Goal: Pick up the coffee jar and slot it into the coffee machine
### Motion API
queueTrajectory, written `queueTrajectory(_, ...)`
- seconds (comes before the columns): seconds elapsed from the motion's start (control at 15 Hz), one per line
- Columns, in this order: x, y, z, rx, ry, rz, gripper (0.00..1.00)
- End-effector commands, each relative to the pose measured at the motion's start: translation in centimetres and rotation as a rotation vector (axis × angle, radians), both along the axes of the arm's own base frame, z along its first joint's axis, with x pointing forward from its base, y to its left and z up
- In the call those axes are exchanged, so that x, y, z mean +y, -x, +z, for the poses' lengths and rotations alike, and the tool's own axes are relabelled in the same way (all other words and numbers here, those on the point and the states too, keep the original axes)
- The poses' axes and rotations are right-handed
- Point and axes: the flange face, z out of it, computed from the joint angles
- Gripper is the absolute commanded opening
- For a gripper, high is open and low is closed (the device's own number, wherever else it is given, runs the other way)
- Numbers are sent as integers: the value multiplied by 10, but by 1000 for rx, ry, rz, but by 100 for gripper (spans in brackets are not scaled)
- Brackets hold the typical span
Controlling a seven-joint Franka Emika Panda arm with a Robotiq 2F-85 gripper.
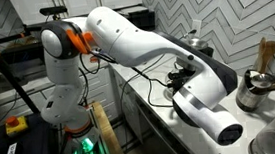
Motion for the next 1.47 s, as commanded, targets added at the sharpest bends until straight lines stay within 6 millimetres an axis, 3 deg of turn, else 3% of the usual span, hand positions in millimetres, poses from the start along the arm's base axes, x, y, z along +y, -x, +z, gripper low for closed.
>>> queueTrajectory(0.0,2,-10,4,-15,-1,-3,7)
queueTrajectory(1.0,10,-44,6,-62,62,-54,7)
queueTrajectory(1.4,19,-58,-2,-58,44,-73,7)
